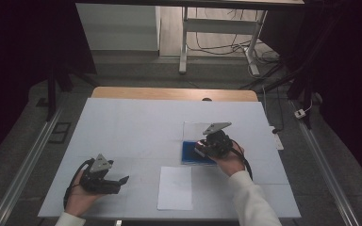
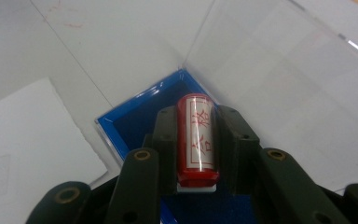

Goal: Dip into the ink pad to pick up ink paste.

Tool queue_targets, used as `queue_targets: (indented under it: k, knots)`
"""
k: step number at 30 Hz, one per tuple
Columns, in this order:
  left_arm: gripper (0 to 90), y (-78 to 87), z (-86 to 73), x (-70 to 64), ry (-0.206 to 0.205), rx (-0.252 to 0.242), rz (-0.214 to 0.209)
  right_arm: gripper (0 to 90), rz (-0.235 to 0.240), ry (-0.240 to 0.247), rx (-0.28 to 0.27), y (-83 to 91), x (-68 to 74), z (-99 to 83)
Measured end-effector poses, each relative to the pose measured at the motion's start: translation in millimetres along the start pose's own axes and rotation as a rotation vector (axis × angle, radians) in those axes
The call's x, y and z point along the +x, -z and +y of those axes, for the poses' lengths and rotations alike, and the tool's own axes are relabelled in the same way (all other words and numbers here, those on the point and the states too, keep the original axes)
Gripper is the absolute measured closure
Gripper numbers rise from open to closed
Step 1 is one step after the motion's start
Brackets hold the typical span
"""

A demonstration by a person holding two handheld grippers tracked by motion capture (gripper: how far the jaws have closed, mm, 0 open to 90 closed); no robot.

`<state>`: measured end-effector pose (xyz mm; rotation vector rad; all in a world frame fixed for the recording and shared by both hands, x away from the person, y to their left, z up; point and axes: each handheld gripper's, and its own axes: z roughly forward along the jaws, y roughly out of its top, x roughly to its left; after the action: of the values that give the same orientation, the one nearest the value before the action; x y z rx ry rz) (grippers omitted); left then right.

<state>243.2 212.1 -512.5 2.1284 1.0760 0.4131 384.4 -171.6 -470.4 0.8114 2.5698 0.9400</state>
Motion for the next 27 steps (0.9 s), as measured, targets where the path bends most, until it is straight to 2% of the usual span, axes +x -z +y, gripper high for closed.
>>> queue_targets:
  k: [7,18,27]
  knots:
    - [16.2,0.4,-0.5,0.2,0.002,-0.002,0.003,69.8,0.003,-0.015,0.01,-3.6,-2.6,-4.5]
    - [16.2,-0.7,-0.8,0.1,-0.004,0.005,0.002,69.8,-0.008,0.009,0.051,-4.5,-1.6,-0.1]
    - [16.2,-1.3,-1.3,0.6,-0.005,0.009,0.003,69.9,-0.017,0.01,0.072,-5.6,0.5,3.4]
